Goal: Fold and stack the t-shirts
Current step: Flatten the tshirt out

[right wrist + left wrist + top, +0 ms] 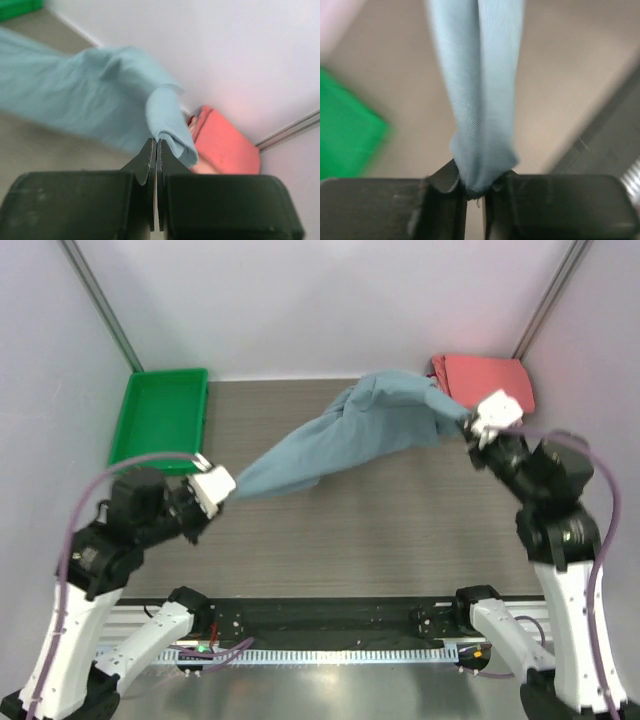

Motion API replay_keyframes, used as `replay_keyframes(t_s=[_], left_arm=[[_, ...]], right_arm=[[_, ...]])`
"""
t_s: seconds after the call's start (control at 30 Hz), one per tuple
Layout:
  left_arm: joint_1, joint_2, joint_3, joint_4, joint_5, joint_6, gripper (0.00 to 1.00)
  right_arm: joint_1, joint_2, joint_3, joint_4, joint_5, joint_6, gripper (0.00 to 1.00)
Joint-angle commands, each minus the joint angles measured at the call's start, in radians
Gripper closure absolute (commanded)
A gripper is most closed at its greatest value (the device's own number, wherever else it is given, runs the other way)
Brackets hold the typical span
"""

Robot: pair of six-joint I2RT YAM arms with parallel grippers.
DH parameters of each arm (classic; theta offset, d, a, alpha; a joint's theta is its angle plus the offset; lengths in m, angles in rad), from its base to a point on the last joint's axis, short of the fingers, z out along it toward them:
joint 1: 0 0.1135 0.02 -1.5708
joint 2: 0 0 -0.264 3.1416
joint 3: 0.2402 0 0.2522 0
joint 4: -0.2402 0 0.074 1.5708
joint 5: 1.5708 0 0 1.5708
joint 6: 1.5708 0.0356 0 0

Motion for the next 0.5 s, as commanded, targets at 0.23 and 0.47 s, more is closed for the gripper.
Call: replay_keyframes(t_s=[0.23, 0.47], left_arm=[[-0.004, 0.224, -0.23, -0.219, 0.159, 0.166, 0.55], [-0.003, 0.669, 0.081, 0.012, 0.065, 0.046, 0.52]], right_arm=[[0.002, -0.027, -0.545, -0.237, 0.033, -0.24, 0.99], [0.002, 0.091, -0.481, -0.169, 0.079, -0.166, 0.99]])
